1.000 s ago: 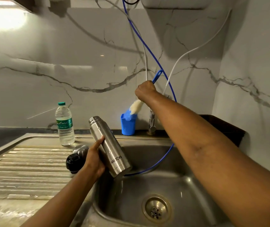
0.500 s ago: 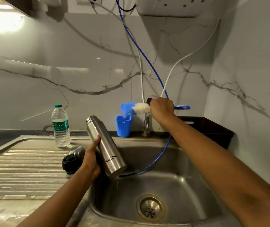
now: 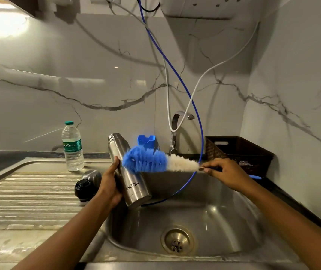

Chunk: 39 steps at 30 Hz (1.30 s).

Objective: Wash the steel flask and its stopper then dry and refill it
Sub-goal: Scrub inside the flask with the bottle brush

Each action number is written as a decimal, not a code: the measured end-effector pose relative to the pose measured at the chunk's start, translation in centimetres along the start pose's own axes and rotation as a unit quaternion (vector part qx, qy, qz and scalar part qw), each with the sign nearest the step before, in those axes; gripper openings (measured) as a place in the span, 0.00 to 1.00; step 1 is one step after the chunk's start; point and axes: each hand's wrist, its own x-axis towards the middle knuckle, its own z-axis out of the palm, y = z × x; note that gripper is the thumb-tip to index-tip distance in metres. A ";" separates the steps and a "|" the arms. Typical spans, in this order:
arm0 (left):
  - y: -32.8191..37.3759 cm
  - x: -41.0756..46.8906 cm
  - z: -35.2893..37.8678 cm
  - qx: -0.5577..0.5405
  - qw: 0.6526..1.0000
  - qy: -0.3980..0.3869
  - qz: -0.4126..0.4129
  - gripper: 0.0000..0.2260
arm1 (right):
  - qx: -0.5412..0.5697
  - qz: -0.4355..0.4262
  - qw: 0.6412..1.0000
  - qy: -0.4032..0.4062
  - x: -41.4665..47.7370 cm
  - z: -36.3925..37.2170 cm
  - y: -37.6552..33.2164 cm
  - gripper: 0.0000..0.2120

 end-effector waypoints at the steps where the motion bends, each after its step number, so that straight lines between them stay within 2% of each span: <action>1: 0.0 0.0 0.0 0.004 1.000 -0.001 -0.003 0.33 | 0.005 -0.001 1.000 0.007 0.7 0.4 0.0 0.10; 7: -0.3 -0.2 0.1 0.006 0.999 -0.037 0.000 0.28 | 0.033 -0.037 0.998 0.031 4.8 2.3 0.2 0.11; 9: -0.2 -0.1 -0.1 0.004 0.999 -0.047 0.013 0.24 | 0.051 -0.068 0.996 0.006 3.8 1.9 1.1 0.11; 13: 0.2 -0.1 -0.1 -0.031 0.998 -0.051 -0.007 0.25 | 0.033 -0.120 0.990 -0.073 0.1 0.1 3.7 0.12; 15: 0.2 0.0 -0.1 -0.025 0.999 -0.044 -0.011 0.22 | 0.027 -0.124 0.990 -0.060 0.0 -0.3 4.3 0.11; 20: -0.9 -0.3 0.5 0.015 0.998 -0.057 0.001 0.21 | 0.039 -0.076 0.996 0.031 4.2 1.2 1.9 0.11; 25: -1.0 -0.1 0.5 0.011 0.997 -0.082 0.004 0.35 | 0.096 -0.046 0.994 0.035 5.1 2.9 0.8 0.12; 28: -0.9 0.1 0.2 0.008 0.995 -0.093 0.034 0.32 | 0.082 -0.065 0.994 -0.025 2.7 1.9 3.0 0.11; 31: -0.5 0.0 0.4 -0.023 0.997 -0.074 -0.003 0.28 | 0.077 -0.049 0.993 -0.078 0.8 0.5 4.5 0.10; 36: -0.4 -0.2 0.8 -0.001 0.998 -0.055 0.018 0.24 | 0.100 -0.040 0.994 -0.015 3.1 0.7 3.2 0.10; 39: -0.4 -0.3 1.1 -0.024 0.998 -0.056 -0.003 0.24 | 0.126 -0.025 0.991 0.021 5.3 2.1 1.1 0.11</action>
